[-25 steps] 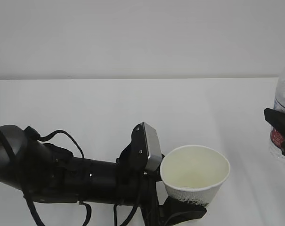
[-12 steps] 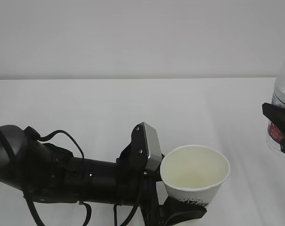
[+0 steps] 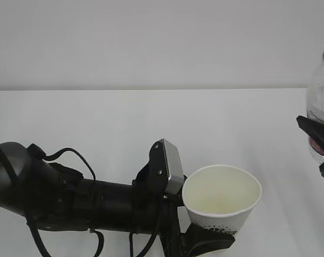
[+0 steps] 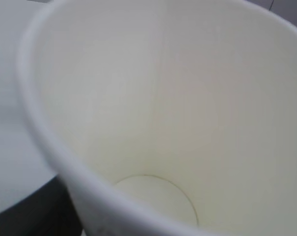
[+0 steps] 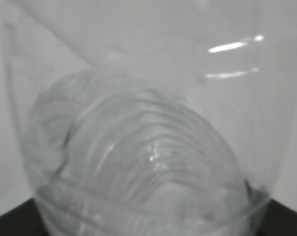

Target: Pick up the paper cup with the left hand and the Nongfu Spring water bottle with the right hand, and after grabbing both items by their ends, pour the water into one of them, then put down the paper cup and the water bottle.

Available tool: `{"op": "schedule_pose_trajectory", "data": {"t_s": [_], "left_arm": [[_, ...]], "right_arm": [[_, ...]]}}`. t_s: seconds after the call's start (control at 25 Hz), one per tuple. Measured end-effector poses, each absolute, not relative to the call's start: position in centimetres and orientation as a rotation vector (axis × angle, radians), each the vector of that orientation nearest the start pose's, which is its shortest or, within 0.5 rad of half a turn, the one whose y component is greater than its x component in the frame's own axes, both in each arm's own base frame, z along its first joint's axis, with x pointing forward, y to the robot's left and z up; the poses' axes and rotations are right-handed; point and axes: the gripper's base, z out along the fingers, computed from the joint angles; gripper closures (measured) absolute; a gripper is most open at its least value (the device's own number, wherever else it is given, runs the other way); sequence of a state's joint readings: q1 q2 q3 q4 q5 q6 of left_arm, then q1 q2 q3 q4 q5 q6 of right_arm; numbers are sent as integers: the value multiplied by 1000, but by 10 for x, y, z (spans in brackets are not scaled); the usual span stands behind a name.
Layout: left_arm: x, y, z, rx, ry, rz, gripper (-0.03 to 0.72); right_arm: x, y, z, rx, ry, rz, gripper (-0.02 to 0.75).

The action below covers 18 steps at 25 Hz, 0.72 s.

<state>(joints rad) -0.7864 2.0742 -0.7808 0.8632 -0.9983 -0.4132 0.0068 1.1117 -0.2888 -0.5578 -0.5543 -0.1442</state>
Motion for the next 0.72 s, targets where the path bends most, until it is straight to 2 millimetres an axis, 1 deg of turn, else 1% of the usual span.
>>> {"op": "schedule_pose_trajectory", "data": {"t_s": [0.72], "left_arm": [[202,-285,97,1319,1570,-1091,139]], "right_arm": [[194,24,214,-1039,1593,-426,268]]}}
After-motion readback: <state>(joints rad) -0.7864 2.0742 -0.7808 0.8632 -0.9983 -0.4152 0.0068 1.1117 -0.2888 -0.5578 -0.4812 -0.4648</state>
